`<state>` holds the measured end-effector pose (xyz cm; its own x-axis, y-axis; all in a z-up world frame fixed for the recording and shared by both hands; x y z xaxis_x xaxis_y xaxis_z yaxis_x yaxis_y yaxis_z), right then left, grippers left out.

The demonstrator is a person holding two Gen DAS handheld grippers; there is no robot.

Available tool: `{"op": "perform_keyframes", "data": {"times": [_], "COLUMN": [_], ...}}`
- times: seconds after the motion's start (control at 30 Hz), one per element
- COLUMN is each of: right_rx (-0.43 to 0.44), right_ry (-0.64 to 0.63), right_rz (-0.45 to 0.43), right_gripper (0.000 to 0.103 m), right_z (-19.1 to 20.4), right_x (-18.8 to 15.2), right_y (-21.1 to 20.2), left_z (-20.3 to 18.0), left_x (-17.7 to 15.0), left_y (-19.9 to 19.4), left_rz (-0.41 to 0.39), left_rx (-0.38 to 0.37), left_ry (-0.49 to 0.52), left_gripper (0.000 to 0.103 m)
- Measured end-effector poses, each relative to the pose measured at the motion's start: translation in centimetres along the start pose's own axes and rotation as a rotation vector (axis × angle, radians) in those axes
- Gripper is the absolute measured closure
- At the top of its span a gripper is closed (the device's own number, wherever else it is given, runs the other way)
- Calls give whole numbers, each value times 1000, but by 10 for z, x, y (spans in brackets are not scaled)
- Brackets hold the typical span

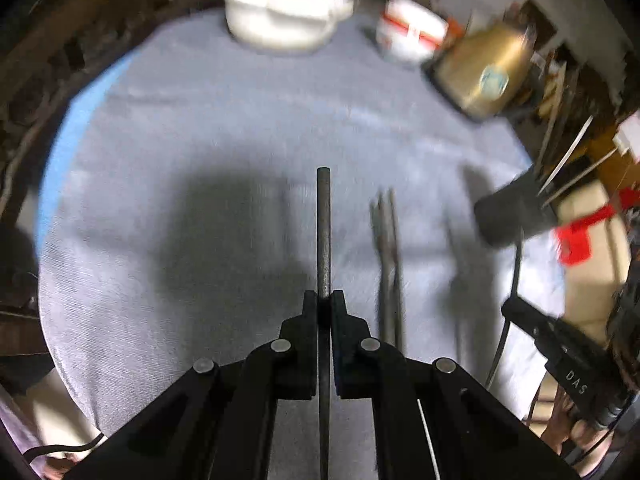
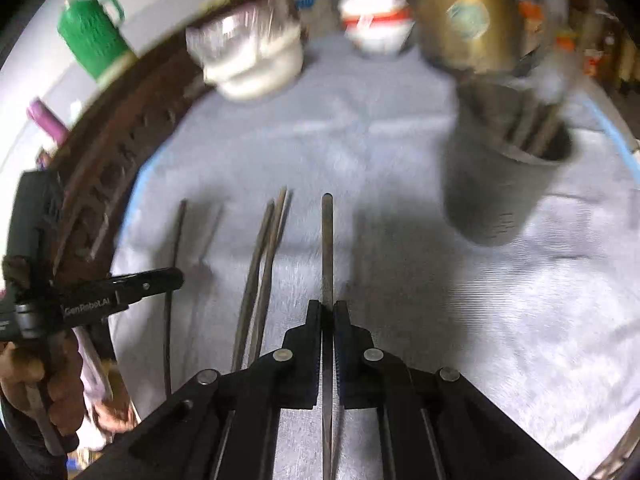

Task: Organize utensils
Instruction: 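Lift both chopsticks upright off the cloth and carry them toward the holder, then lower both held chopsticks into the grey holder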

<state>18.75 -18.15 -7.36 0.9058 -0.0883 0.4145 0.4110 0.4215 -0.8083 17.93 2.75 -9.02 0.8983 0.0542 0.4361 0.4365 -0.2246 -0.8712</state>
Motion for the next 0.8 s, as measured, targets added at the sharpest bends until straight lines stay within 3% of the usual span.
{"op": "perform_keyframes", "data": {"times": [0.33,0.4,0.53,0.7,0.8], "right_rx": [4,-31,-96,-119,-111], "right_ry": [127,109,53,14,-11], "right_rz": [-518,-598,-676,-696,-703], "right_gripper": [97,97,97,97,97], "right_z": [-50,-54,-57,-51,-45], "right_x": [46,58,68,61,53], "right_y": [-105,-117,-121,-113,-120], "left_z": [-8,-8,-3,-1,-1], "left_x": [44,49,55,48,40], "left_y": [-66,-68,-69,-66,-71], "left_rz": [-476,-520,-564,-585,-598], "left_rx": [177,220,294,350,342], "left_ry": [8,8,23,43,48], "left_gripper": [97,97,97,97,97]}}
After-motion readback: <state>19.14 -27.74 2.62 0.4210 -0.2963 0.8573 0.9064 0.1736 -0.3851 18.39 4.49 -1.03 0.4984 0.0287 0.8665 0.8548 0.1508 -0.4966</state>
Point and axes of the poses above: each gripper's, at about its wrist camera, not at the fingertips, and y roughly the way its jaws point, z to its left, x to its top, the point moved 9 cm from there along y, roughly the way its jaws point, and after that the axes turned 15 degrees about y, right-handed, at the moved point
